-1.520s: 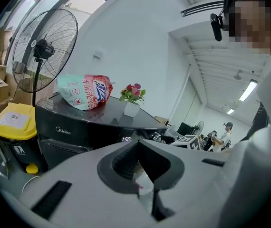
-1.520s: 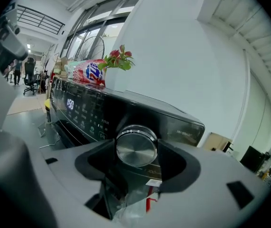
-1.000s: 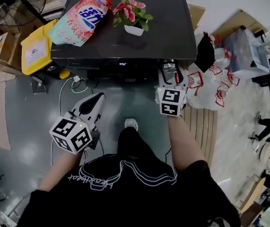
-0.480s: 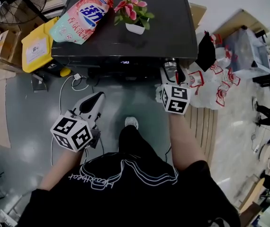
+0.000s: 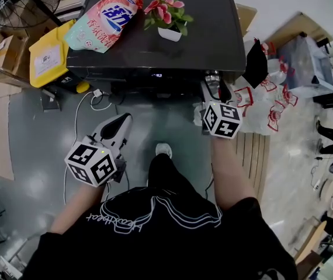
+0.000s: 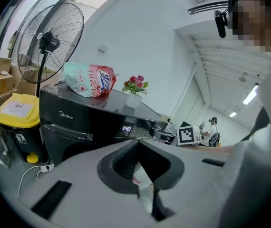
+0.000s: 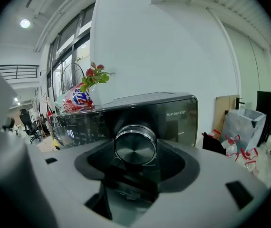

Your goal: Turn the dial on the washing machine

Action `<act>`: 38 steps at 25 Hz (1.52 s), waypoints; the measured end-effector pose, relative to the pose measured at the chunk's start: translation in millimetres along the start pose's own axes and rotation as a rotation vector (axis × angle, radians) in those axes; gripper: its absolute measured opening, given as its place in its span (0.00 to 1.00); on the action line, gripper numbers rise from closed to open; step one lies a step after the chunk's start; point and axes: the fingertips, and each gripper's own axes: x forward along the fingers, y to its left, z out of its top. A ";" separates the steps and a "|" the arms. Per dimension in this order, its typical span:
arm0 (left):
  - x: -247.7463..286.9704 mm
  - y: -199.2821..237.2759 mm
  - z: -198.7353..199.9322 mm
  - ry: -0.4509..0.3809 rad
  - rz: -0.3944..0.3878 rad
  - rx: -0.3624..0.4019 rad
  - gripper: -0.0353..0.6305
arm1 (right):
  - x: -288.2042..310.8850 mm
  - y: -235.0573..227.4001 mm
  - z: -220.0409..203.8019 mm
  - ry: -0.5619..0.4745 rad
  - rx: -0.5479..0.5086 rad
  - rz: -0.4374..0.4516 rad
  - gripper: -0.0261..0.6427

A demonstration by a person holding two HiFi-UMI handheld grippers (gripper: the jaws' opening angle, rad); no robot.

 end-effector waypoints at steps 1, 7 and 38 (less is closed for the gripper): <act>-0.6 0.0 -0.2 0.000 0.001 0.000 0.06 | 0.2 -0.1 -0.3 0.000 0.011 0.004 0.46; -4.8 -1.9 0.3 -0.001 0.008 0.001 0.06 | 0.0 -1.7 -0.3 -0.002 0.092 0.036 0.46; -9.6 4.1 6.6 -0.012 0.048 -0.006 0.06 | 0.2 -6.1 -6.8 -0.007 0.745 0.213 0.46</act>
